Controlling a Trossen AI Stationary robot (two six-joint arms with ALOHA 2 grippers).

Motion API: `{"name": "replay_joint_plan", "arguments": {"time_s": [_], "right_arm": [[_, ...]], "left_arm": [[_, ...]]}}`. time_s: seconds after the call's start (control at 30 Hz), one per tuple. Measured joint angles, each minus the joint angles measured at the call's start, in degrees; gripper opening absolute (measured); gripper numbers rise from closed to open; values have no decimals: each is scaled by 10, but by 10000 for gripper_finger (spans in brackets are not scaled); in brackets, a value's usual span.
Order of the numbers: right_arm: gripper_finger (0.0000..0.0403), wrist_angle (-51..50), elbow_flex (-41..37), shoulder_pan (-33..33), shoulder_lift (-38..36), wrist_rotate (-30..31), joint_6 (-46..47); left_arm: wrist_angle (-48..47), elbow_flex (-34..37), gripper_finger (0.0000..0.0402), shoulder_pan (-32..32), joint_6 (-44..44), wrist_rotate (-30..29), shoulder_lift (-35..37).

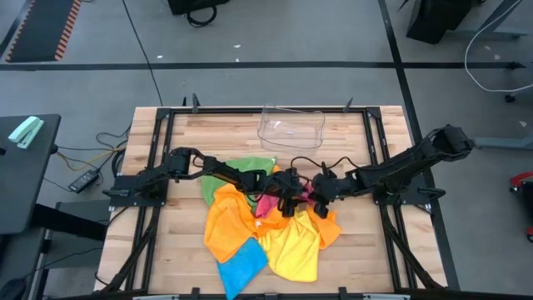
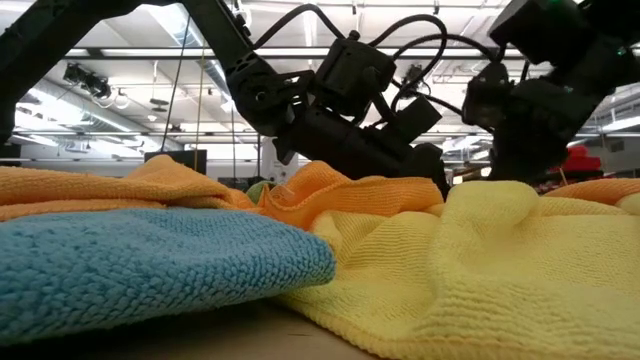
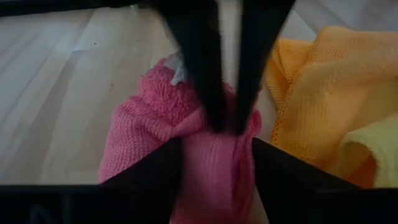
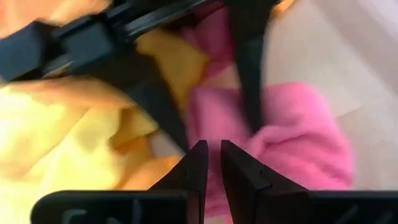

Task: Fold microfiber towels
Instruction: Fold the pink microfiber cloth

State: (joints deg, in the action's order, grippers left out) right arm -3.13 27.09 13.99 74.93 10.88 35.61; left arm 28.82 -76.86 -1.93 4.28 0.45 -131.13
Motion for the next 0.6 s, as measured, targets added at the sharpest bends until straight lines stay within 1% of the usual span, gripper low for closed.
{"name": "replay_joint_plan", "arguments": {"time_s": [0.1, 0.27, 0.4, 0.5, 0.6], "right_arm": [[52, -3, 1, 17, -4, -11, 3], [52, -20, 0, 21, -4, 5, 10], [52, -9, 0, 21, -34, 6, 7], [52, -13, 0, 19, -59, 35, 6], [52, -24, 0, 19, -67, 66, 9]], "left_arm": [[1, 0, 214, 0, -2, -1, 0], [8, 0, 225, 0, -1, 10, 0], [9, 0, 226, -1, 12, 19, 0], [13, 0, 222, -4, 23, 19, 0], [17, 0, 215, -8, 28, 19, 1]]}}
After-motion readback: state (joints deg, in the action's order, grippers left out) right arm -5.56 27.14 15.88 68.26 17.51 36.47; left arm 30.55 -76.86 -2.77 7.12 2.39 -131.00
